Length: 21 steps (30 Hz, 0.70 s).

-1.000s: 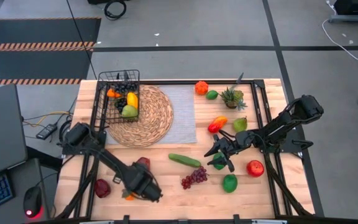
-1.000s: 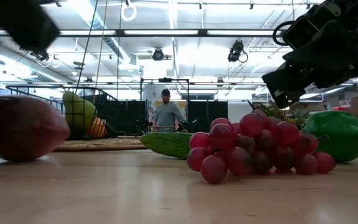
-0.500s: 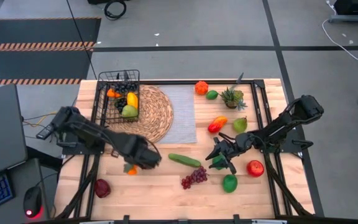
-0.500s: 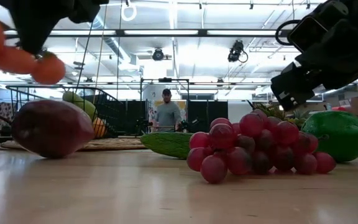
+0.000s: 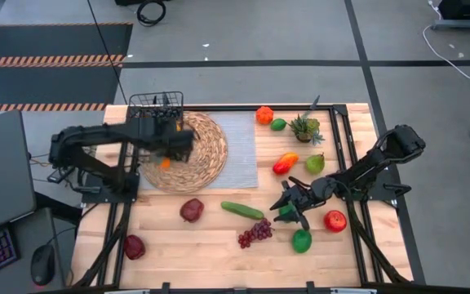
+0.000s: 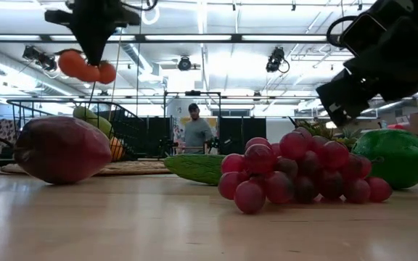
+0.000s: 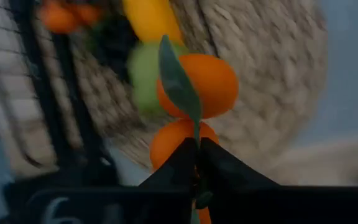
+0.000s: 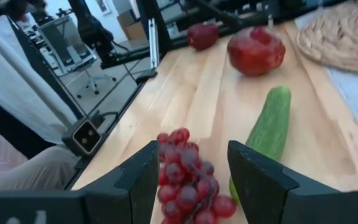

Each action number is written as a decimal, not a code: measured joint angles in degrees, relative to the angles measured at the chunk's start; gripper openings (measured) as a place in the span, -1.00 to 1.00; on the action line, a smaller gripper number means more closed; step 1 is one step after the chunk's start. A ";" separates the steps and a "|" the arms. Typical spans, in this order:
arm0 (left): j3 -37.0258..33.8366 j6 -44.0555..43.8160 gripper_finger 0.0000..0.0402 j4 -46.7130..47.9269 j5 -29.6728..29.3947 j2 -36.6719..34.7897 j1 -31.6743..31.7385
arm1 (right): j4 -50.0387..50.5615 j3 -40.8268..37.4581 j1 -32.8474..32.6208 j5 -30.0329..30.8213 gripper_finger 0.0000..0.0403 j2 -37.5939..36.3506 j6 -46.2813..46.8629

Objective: Build produce basket
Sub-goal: Put the orange tangerine into the wire basket, then put the right dark red apple into the wire basket

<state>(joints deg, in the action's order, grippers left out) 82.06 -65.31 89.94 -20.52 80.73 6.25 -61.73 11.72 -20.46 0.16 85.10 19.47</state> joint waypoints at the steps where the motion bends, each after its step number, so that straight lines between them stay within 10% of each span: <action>1: 0.00 2.34 -0.91 0.20 -0.52 -0.35 2.56 | -0.69 0.06 0.37 -0.01 -0.03 0.00 -0.45; 12: -0.07 23.58 -0.68 -1.96 -0.90 -0.08 26.99 | -3.46 2.02 6.87 0.01 -0.03 0.00 -5.86; 21: -0.07 33.82 -0.24 -3.54 0.00 0.75 35.12 | -3.37 2.02 13.78 0.04 -0.03 0.00 -6.15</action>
<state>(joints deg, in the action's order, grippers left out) 82.00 -31.49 86.40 -20.52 81.47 41.37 -65.09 13.74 -6.68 0.21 85.10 13.32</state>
